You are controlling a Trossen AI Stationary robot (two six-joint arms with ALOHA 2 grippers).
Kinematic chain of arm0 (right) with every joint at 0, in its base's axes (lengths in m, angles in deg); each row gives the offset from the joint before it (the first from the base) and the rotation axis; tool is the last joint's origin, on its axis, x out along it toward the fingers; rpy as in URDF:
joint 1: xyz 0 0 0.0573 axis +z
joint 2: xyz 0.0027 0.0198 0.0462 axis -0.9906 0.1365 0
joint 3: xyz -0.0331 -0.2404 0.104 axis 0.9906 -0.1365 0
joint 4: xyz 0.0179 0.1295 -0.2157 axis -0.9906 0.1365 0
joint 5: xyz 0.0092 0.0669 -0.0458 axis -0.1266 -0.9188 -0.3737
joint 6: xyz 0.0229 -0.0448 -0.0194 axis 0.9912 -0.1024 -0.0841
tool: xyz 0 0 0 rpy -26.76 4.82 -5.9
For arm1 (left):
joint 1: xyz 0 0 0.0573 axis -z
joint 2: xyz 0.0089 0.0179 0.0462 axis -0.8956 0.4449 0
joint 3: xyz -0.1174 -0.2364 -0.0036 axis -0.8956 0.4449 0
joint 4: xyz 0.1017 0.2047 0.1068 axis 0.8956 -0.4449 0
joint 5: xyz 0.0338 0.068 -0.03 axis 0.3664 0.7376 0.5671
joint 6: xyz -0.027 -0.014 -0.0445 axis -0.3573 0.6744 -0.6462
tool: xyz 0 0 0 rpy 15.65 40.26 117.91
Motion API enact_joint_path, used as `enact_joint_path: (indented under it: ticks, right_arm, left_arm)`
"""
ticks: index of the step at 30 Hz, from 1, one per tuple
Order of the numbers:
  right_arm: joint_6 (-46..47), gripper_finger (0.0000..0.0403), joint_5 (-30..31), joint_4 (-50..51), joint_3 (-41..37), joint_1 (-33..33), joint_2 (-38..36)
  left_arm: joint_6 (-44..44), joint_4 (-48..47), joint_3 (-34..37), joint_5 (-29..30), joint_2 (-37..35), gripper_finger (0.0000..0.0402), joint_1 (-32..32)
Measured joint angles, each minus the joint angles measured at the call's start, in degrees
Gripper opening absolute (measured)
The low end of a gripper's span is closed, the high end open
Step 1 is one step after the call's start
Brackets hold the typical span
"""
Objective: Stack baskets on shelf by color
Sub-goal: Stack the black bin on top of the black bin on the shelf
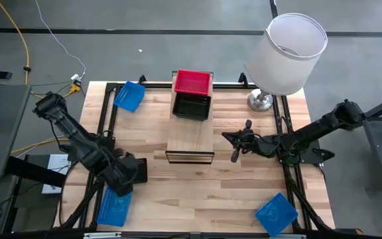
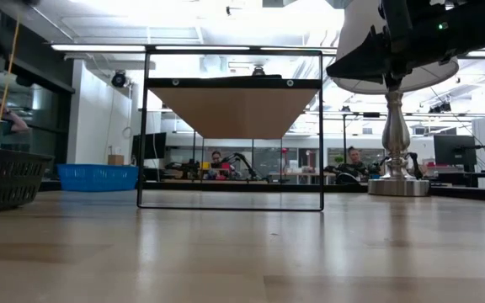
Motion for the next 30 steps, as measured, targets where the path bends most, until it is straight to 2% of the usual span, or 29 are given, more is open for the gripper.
enact_joint_path:
  ticks: [4, 8, 13, 20, 30]
  right_arm:
    - [0.06, 0.0000, -1.08, 0.66, 0.00, 0.00, 0.00]
    - [0.04, 0.0000, -2.05, 0.53, 0.00, 0.00, 0.00]
    - [-0.38, 0.0000, -1.93, 0.49, 0.00, 0.00, 0.00]
    - [-0.37, 0.0000, -1.83, 0.47, 0.00, 0.00, 0.00]
    - [0.19, 0.0000, -2.71, 0.46, 0.00, 0.00, 0.00]
  left_arm:
    - [-15.32, -5.53, 1.99, -6.73, 3.62, 0.0001, 5.37]
    - [-27.44, -9.22, 3.78, -10.32, 6.06, 0.0001, 10.95]
    - [-36.04, -9.13, 3.80, -8.44, 6.75, 0.0001, 15.66]
    - [-44.58, -8.37, 3.80, 0.92, 6.75, 0.0006, 17.29]
    - [-50.28, -8.36, 3.80, 1.48, 6.75, 0.0077, 17.12]
